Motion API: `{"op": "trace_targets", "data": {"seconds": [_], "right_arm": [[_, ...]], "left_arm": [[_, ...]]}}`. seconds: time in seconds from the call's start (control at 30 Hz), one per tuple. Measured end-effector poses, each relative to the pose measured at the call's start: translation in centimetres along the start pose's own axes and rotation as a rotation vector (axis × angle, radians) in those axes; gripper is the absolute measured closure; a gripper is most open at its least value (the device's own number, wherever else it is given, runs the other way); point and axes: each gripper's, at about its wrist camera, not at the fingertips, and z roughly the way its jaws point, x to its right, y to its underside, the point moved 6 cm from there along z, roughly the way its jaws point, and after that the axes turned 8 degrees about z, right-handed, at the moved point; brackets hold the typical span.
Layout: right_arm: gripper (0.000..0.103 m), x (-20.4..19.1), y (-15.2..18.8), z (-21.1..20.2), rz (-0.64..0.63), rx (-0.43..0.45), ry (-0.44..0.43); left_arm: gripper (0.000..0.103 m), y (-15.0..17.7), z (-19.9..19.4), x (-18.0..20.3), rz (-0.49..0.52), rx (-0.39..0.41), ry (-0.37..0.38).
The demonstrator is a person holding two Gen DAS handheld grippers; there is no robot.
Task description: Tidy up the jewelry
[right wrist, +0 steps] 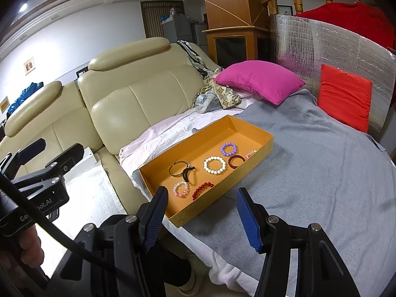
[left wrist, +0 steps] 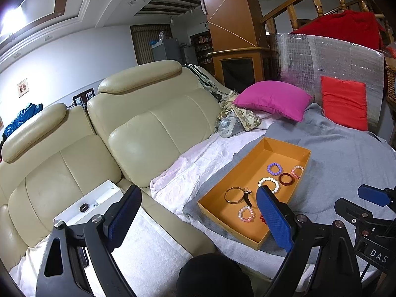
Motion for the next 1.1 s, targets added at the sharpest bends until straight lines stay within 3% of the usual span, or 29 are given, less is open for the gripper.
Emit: {"op": "trace_targets", "data": {"seconds": [1.1], "right_arm": [[0.042, -0.6, -0.5, 1.1, -0.010, -0.002, 0.019]], "left_arm": [[0.009, 0.7, 1.3, -0.8, -0.022, -0.028, -0.003]]}}
